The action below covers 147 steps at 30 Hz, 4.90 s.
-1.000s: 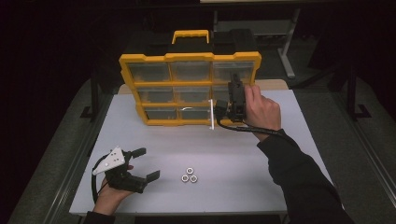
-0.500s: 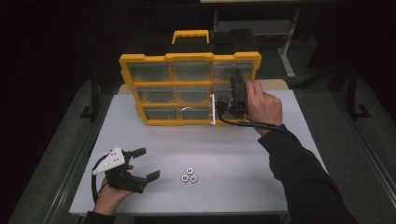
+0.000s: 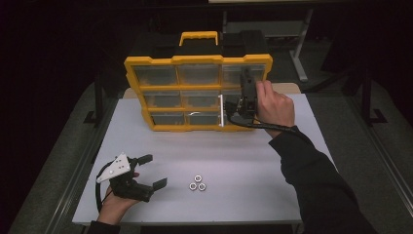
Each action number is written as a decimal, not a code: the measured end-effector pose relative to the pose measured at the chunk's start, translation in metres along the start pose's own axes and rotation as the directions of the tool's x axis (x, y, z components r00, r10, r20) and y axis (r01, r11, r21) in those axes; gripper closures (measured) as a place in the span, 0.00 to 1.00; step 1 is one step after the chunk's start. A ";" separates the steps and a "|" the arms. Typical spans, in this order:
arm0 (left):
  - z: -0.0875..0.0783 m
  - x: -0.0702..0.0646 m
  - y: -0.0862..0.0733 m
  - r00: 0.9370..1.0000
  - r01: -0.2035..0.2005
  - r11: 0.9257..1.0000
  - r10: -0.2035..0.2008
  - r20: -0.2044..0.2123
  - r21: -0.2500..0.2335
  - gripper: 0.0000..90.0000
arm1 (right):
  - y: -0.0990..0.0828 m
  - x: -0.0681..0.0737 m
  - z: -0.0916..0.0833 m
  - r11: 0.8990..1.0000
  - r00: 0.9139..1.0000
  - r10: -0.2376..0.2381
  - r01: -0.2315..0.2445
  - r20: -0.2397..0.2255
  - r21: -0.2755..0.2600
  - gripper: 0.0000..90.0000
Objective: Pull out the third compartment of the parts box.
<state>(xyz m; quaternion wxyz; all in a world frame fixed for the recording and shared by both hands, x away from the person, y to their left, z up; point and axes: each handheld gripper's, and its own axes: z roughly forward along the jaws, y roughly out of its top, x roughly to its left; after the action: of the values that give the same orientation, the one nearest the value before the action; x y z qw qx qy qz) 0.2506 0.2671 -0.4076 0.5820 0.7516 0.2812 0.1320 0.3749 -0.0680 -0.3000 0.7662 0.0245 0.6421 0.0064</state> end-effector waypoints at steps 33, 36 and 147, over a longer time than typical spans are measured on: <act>0.000 0.000 0.000 1.000 0.005 1.000 -0.005 -0.001 0.000 0.00 | 0.000 -0.008 0.009 1.000 1.000 -0.017 0.017 0.019 0.005 0.83; 0.000 0.000 0.000 1.000 0.004 1.000 -0.004 0.000 -0.001 0.00 | 0.000 -0.008 0.009 1.000 0.999 -0.023 0.022 0.024 0.004 0.84; 0.003 -0.003 -0.001 1.000 0.006 1.000 -0.006 0.005 -0.001 0.00 | -0.002 -0.005 -0.044 0.999 0.994 -0.029 0.031 0.104 -0.016 0.90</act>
<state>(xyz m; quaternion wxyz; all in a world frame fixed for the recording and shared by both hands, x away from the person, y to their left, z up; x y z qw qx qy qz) 0.2496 0.2635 -0.4090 0.5835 0.7506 0.2821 0.1285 0.3302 -0.0688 -0.3027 0.7987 0.0085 0.6017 -0.0006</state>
